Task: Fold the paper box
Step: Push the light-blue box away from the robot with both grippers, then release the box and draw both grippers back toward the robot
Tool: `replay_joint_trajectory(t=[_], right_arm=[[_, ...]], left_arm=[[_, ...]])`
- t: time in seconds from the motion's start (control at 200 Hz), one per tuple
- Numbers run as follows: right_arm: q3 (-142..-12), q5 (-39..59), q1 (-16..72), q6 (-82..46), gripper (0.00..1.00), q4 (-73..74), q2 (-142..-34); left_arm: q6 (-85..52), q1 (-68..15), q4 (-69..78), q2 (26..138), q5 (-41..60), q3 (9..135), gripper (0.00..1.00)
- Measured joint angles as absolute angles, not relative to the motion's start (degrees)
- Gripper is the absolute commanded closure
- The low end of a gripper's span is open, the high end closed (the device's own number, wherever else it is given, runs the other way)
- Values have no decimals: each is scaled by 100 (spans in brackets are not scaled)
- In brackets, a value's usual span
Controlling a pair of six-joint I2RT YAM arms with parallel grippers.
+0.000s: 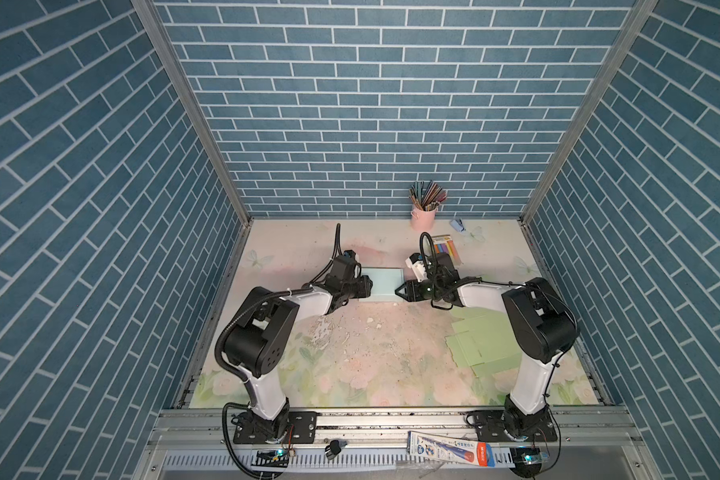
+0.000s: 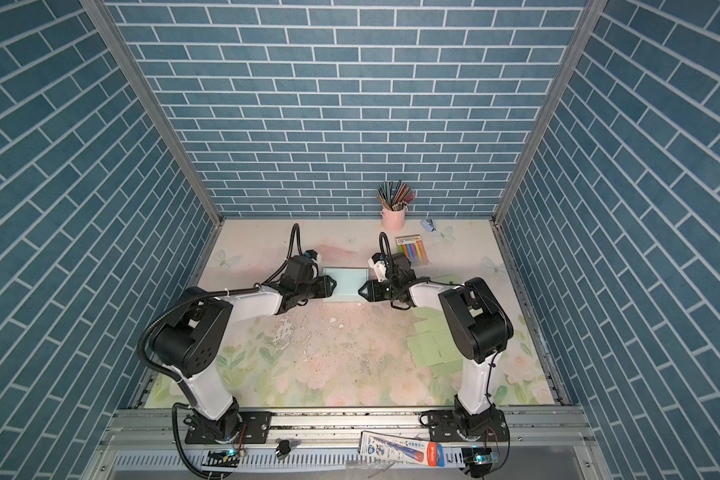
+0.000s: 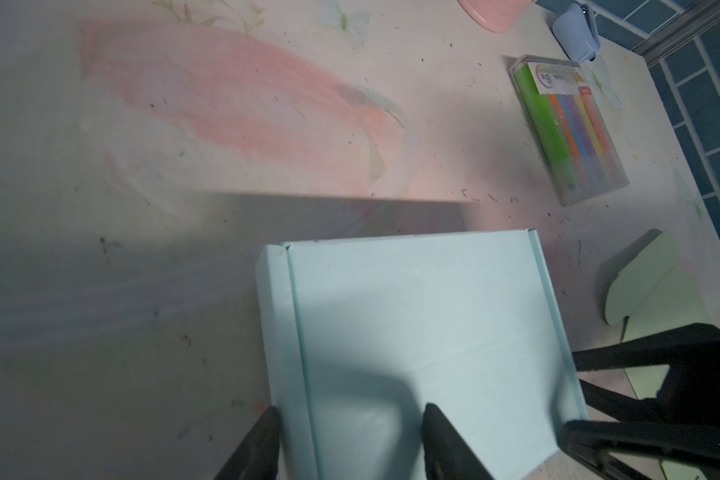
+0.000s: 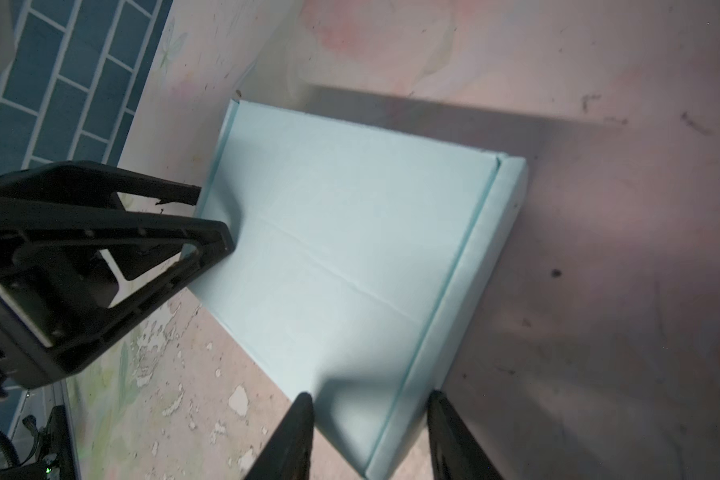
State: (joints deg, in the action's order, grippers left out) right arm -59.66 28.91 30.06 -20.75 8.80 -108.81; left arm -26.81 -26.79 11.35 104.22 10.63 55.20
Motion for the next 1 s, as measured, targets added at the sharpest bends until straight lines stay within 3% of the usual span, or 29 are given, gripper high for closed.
replay_joint_trajectory(t=[0.47,0.68,0.825,1.0], right_arm=[[-7605,2808,2613,-2049,50,504,-12001],[-7609,2781,2630,-1984,39,497,-12001],[-7540,2596,2692,-1863,25,429,-11922],[-7129,2257,2724,-1706,21,233,-11227]], left_arm=[[-2543,-2386,1146,11382,1361,6595,46],[-2508,-2335,1203,11487,1660,6657,26],[-2499,-2329,1275,11469,1927,6600,11],[-2528,-2309,1321,10947,2051,5996,11]])
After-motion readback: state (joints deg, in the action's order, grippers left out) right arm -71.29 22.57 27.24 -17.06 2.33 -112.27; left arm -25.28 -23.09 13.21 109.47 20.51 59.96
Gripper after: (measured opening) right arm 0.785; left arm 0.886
